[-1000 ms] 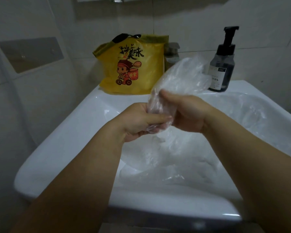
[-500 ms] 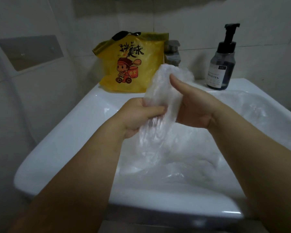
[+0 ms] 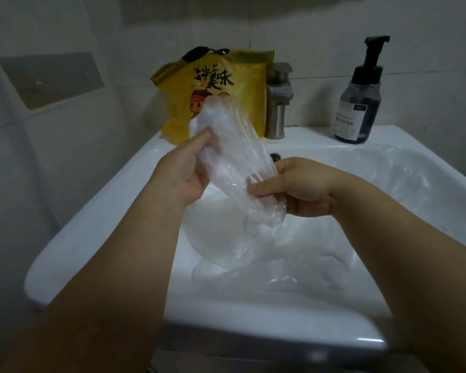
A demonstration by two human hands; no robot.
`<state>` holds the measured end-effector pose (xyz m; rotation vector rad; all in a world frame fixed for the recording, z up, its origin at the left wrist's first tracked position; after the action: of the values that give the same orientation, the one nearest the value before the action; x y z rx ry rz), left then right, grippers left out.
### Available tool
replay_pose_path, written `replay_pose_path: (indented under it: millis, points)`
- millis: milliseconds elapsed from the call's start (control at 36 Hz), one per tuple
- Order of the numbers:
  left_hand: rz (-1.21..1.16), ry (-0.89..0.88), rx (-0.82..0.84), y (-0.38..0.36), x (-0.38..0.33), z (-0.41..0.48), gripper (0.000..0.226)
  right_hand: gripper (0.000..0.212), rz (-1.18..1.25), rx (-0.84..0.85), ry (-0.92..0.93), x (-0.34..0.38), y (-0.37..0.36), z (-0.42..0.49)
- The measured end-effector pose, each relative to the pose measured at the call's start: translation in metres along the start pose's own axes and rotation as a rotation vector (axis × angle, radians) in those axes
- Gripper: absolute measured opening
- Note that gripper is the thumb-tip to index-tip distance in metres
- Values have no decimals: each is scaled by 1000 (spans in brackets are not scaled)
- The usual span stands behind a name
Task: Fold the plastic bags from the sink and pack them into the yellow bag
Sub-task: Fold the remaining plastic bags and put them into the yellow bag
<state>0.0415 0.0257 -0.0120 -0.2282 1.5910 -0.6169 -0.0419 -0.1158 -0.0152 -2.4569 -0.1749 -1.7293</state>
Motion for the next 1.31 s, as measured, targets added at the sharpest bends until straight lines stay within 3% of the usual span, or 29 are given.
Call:
replay_pose_path:
  millis: [83, 139, 194, 250, 333, 389, 444, 500, 556, 667, 778, 917, 1028, 1111, 1167, 1250, 1306]
  points:
    - [117, 103, 144, -7, 5, -6, 47, 15, 7, 18, 15, 2, -4, -2]
    - [173, 153, 89, -5, 9, -6, 34, 35, 74, 41, 47, 5, -4, -4]
    - [149, 186, -27, 1, 10, -4, 13, 37, 260, 38, 98, 11, -4, -6]
    - [109, 221, -97, 5, 10, -5, 6, 41, 295, -85, 214, 17, 6, -6]
    - [86, 268, -123, 6, 11, -6, 7, 80, -236, -345, 404, 20, 10, -12]
    - [89, 289, -121, 5, 13, -8, 8, 89, -560, -330, 459, 18, 0, -13]
    - [111, 290, -110, 5, 14, -8, 9, 79, -726, -303, 489, 17, -8, -14]
    - [166, 273, -73, 4, 15, -8, 9, 50, -762, -325, 558, 21, -12, -18]
    - [261, 248, -27, 3, 17, -6, 10, 26, -722, -329, 581, 25, -13, -21]
    - [412, 132, 71, -2, 18, -5, 21, 11, -664, -347, 528, 26, -13, -22]
    - [495, 24, 252, -15, 20, -7, 18, 22, -587, -380, 432, 20, -5, -14]
    - [554, 5, 374, -23, 22, -15, 31, 29, -462, -532, 420, 21, 6, -10]
    - [549, 20, 434, -24, 22, -18, 49, 51, -368, -671, 354, 17, 15, -7]
    - [537, 34, 482, -26, 23, -20, 46, 97, -74, -575, 174, 10, 23, -3]
    - [535, 48, 510, -27, 23, -21, 42, 107, 80, -442, 76, 6, 22, -3]
    - [549, 73, 548, -26, 23, -23, 33, 71, 148, -361, 126, 6, 20, -1]
    - [511, 87, 543, -25, 21, -23, 26, 65, 160, -417, 208, 9, 26, -1]
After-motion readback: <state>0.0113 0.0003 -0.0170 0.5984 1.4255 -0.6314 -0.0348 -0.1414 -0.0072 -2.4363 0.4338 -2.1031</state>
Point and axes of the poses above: each hand's wrist, its own z-axis towards the middle knuckle, its own y-axis out of the back of the hand, x = y × z, the point moved 4 cm from there along z, towards the middle knuckle, and after that the axes turned 7 degrees about -y, right-handed, at the moved point
